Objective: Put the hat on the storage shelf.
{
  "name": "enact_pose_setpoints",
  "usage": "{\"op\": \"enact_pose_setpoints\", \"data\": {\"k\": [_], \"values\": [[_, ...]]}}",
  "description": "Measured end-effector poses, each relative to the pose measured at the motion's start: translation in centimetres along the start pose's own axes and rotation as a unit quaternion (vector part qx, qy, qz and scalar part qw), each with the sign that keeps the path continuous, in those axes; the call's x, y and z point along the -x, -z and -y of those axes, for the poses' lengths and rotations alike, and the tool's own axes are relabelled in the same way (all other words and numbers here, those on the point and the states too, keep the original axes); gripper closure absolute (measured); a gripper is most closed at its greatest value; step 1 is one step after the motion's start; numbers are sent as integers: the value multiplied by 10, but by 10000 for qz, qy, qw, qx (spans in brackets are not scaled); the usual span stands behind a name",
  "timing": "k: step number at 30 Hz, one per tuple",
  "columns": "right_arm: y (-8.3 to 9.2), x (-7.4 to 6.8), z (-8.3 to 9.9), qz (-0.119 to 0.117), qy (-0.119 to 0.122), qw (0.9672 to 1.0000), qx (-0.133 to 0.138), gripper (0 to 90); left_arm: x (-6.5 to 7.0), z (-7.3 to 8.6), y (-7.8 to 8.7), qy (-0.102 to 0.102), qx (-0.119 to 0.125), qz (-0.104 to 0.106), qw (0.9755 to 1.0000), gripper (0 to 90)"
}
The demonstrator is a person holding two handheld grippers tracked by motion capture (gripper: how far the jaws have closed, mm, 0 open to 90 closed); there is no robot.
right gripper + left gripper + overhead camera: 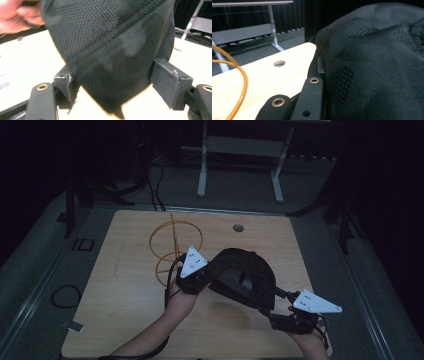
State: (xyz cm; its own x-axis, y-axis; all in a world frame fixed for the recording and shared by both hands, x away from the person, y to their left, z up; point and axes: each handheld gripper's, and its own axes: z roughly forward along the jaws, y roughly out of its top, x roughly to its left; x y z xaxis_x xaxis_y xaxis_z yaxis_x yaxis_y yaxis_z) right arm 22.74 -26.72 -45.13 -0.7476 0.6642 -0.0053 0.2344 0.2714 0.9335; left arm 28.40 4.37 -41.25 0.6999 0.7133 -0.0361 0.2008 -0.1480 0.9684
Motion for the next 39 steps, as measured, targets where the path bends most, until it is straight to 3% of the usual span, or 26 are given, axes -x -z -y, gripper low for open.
{"op": "enact_pose_setpoints", "data": {"k": [4, 7, 8, 10, 12, 13, 15, 16, 17, 20, 24, 27, 33, 34, 39], "values": [[22, 0, 8, -239, 109, 9996, 52, 304, -1, 1, 2, -88, 57, 90, 9999, 892], [38, 4, 4, -223, 236, 9993, 162, 340, -5, 4, 4, -145, 166, 387, 9990, 891], [42, 5, 2, -190, 305, 9992, 181, 349, -7, 5, 6, -163, 229, 590, 9979, 891], [47, 9, -5, -139, 385, 9988, 266, 369, -8, 7, 8, -376, 264, 754, 9961, 891], [48, 13, -13, -96, 442, 9985, 319, 392, -12, 9, 11, -416, 348, 1137, 9920, 890], [48, 15, -17, -126, 478, 9982, 344, 395, -13, 9, 12, -498, 317, 1198, 9910, 891], [47, 15, -26, -114, 584, 9975, 393, 422, -17, 11, 15, -500, 392, 1599, 9851, 891], [45, 14, -31, -187, 648, 9968, 420, 422, -18, 12, 16, -510, 358, 1673, 9839, 891], [44, 11, -36, -293, 690, 9961, 456, 423, -20, 12, 16, -460, 352, 1864, 9808, 891], [36, 1, -49, -650, 914, 9927, 449, 430, -22, 15, 18, -531, 313, 2110, 9755, 891], [24, -12, -60, -1071, 1134, 9869, 408, 428, -23, 15, 19, -466, 281, 2227, 9734, 891], [14, -20, -64, -1174, 1364, 9832, 289, 417, -21, 14, 19, -468, 264, 2264, 9726, 891], [3, -23, -66, -1206, 1464, 9817, 182, 413, -19, 11, 19, -425, 295, 2335, 9710, 891], [3, -23, -66, -1209, 1488, 9813, 177, 425, -19, 11, 18, -426, 303, 2302, 9717, 891], [1, -24, -66, -1201, 1575, 9800, 172, 527, -18, 10, 17, -378, 327, 2339, 9710, 890]]}}
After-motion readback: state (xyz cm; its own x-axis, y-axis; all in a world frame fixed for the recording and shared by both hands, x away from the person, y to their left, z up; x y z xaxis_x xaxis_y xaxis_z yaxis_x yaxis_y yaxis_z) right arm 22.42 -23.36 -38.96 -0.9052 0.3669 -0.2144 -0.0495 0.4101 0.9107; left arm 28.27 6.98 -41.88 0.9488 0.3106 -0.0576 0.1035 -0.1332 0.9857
